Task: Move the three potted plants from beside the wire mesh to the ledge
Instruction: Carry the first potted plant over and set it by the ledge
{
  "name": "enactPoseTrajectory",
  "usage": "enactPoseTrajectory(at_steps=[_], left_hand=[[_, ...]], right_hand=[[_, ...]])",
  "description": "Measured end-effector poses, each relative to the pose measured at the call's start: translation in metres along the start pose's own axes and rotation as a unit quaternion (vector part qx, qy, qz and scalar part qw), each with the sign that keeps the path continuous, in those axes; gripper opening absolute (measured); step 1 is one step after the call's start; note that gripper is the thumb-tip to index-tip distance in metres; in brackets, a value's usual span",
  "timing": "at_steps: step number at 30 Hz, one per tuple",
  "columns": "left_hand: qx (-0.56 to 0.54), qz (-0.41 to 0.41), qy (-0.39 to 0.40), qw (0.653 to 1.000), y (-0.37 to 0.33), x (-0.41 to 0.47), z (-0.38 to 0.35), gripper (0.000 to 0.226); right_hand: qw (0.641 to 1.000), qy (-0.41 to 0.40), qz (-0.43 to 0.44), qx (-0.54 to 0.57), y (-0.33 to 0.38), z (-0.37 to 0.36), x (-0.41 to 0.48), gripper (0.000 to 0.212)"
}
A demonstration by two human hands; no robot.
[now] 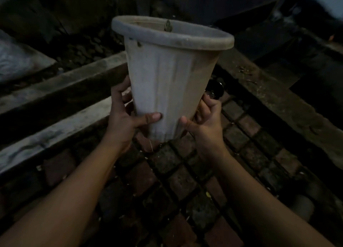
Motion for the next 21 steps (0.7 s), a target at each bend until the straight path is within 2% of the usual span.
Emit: enactPoseTrajectory(at_steps=[3, 6, 12, 16, 21], left_hand=[[0.028, -0.013, 0.027, 0.999, 0.042, -0.003, -0.003, 0.105], [0.056, -0.021, 0.031, 0.998, 0.071, -0.002, -0.008, 0.116], [0.109, -0.053, 0.039, 0.992, 0.080, 0.032, -0.005, 0.113], [0.128, -0.025, 0.014, 0.991, 0.069, 0.040, -0.001, 0.117], [0.183, 0.007, 0.051, 0.982, 0.083, 0.035, -0.005, 0.114]], right_hand=[[1.000, 0.003, -0.004, -0.022, -0.045, 0.018, 0.017, 0.062], [0.999, -0.006, 0.002, -0.039, -0.073, 0.028, 0.036, 0.065], [0.997, 0.006, 0.051, -0.063, -0.074, 0.014, 0.066, 0.066], [0.996, 0.014, 0.061, -0.070, -0.059, 0.006, 0.080, 0.072], [0.993, 0.027, 0.036, -0.105, -0.084, 0.014, 0.079, 0.073]])
Point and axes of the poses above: each hand's wrist, its own x-axis towards the middle knuckle, its own z-axis out of the back of the hand, y = z × x, the point moved 6 cm from there along x, towards the middle knuckle, and after that the axes turned 10 degrees about -z, right-handed, at the moved point
